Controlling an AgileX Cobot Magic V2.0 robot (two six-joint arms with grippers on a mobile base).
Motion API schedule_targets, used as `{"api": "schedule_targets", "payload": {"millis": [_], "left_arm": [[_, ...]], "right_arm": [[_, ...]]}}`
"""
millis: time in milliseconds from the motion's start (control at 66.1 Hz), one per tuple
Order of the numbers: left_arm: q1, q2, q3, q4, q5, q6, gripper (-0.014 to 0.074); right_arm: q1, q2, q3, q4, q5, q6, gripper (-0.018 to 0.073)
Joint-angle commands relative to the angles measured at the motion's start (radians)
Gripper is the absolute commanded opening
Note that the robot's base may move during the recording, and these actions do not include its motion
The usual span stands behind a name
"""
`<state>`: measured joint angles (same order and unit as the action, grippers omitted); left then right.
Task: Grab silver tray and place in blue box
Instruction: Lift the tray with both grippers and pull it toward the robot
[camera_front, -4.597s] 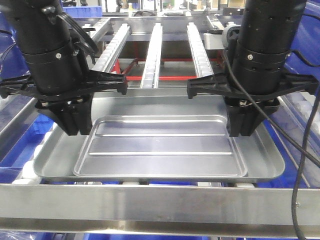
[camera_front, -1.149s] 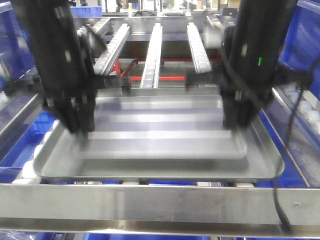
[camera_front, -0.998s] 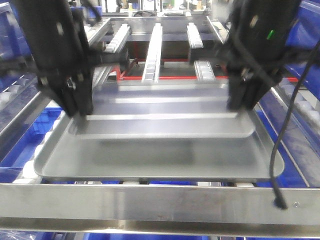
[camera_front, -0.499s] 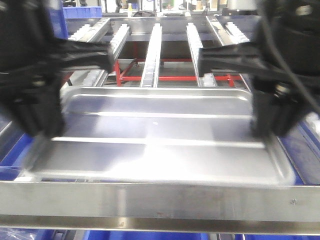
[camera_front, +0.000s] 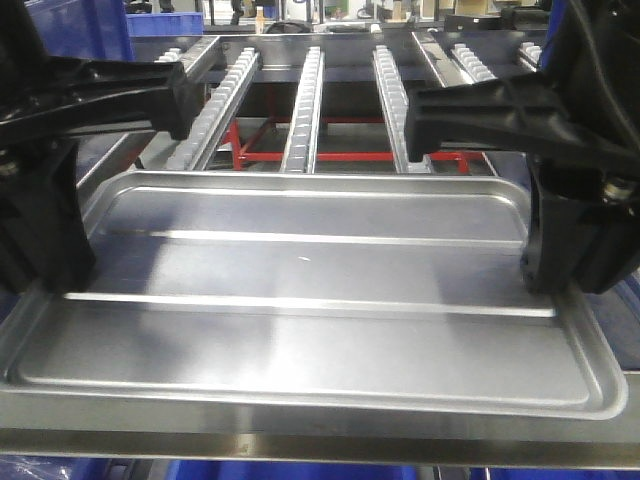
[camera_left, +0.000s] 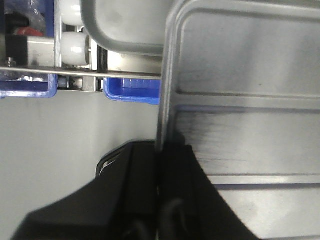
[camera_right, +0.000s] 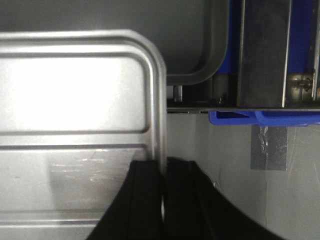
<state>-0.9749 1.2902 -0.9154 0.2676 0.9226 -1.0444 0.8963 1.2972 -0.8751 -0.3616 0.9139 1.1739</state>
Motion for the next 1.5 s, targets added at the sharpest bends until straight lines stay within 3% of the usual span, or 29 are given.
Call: {"api": "schedule_targets", "payload": {"millis": [0, 1482], "left_arm": [[-0.013, -0.03, -0.024, 0.026, -0.031, -0.008, -0.0104], [-0.028, -0.028, 0.003, 0.032, -0.018, -0.006, -0.0104]], "right_arm": [[0.005, -0.029, -0.027, -0.036, -0.038, 0.004, 0.005], [0.005, -0.029, -0.027, -0.043, -0.032, 0.038, 0.005]]}}
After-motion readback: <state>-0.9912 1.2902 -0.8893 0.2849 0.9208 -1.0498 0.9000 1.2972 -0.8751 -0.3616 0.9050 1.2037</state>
